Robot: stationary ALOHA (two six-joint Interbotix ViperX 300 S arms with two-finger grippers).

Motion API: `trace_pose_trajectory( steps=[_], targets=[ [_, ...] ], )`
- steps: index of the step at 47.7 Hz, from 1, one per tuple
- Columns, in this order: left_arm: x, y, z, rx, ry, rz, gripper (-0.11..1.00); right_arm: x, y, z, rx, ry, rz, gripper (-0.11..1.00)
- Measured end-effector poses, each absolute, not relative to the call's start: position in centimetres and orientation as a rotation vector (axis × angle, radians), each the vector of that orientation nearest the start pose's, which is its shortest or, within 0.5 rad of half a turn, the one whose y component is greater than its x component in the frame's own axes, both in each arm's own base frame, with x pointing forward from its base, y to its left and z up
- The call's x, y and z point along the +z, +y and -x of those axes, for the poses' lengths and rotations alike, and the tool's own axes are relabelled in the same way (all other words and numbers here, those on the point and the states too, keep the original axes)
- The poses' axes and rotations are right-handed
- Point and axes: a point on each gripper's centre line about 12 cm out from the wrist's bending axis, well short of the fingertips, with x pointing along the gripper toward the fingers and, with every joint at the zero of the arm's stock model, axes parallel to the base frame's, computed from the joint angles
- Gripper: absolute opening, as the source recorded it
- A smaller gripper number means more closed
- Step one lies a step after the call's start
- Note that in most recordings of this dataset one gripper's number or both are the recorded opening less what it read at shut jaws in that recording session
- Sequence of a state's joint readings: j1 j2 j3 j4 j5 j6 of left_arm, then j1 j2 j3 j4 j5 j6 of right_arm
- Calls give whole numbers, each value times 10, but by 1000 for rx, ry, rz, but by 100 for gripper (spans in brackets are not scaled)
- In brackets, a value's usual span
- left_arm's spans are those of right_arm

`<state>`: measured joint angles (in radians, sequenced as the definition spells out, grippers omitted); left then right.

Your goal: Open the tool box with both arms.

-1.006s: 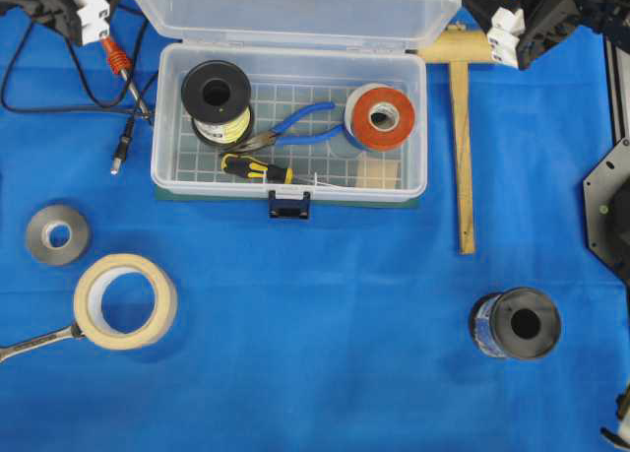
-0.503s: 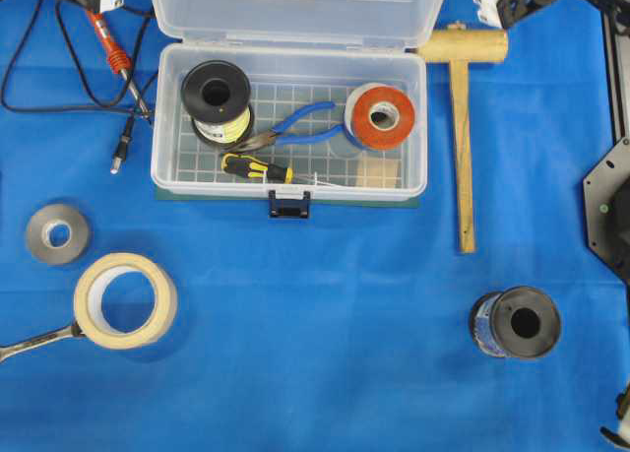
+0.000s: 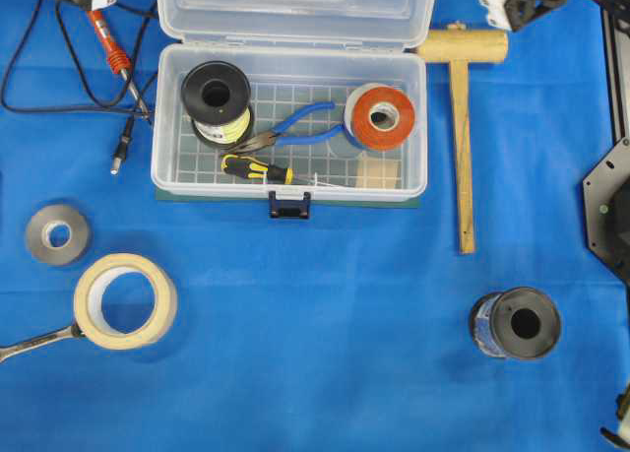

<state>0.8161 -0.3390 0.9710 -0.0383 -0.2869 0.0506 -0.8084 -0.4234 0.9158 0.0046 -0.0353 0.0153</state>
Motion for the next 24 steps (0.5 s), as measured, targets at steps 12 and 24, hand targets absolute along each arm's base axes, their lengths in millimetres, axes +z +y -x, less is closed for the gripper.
trace_pose_trajectory(
  steps=[12,24],
  targets=[
    [212,219,-192,847,323,128,84,238,-206,-186,-827,406,-202,85],
    [213,212,-193,828,317,127,84,241,-200,-180,-832,390,-213,85]
  ],
)
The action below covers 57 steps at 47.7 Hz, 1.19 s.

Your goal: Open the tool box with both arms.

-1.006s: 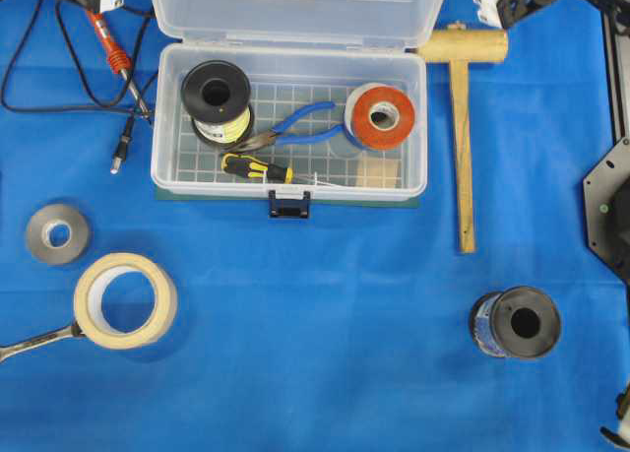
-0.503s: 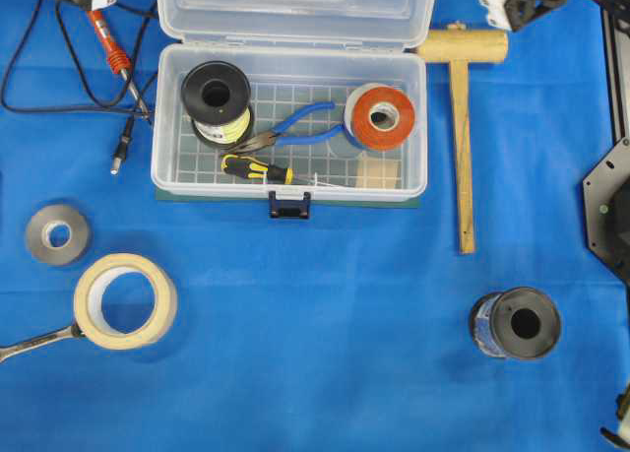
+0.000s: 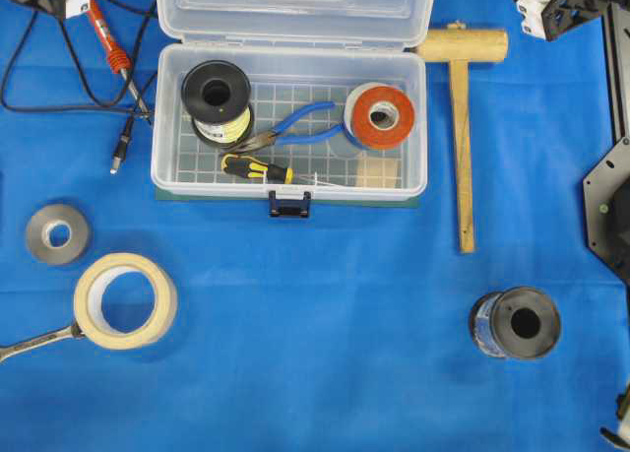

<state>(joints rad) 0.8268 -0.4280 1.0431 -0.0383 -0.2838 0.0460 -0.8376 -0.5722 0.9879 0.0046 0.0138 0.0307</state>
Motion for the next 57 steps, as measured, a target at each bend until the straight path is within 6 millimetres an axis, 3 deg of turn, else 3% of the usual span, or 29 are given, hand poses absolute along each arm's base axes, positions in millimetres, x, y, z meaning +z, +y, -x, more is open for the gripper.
trace_pose_trajectory(
  steps=[8,22,36,46,57],
  targets=[
    [210,190,-206,740,339,121,83,241,-181,-195,-747,401,-203,85],
    [211,126,-221,519,329,79,84,235,-109,-225,-450,485,-158,85],
    [205,66,-227,278,404,48,83,224,-47,-238,-201,598,-105,85],
    [198,30,-231,127,459,20,83,219,-27,-238,-121,650,-83,85],
    [200,17,-222,73,457,8,83,218,-24,-228,-114,661,-82,85]
  ],
)
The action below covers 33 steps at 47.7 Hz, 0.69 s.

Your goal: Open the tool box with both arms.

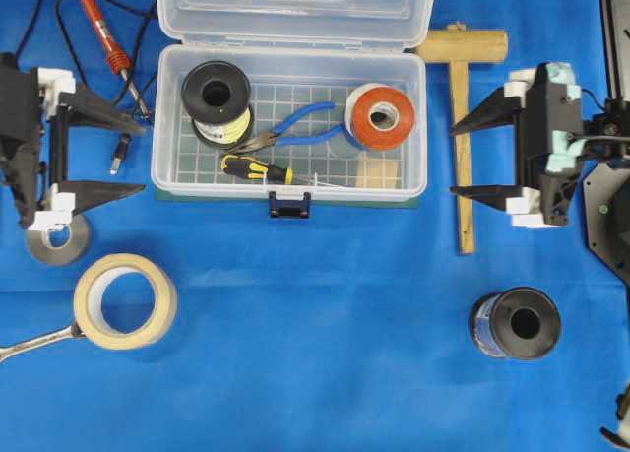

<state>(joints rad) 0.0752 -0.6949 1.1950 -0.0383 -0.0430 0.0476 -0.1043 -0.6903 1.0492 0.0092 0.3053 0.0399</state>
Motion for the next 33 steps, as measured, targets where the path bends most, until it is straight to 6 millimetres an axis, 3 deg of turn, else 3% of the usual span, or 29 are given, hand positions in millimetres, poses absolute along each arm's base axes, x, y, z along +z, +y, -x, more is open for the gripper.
trace_pose_trajectory(
  steps=[19,33],
  targets=[
    [195,2,-174,10,368,-7,83,214,-18,-181,-111,561,-86,85],
    [182,2,-160,7,370,-10,83,202,-17,-175,-119,565,-129,85]
  ],
)
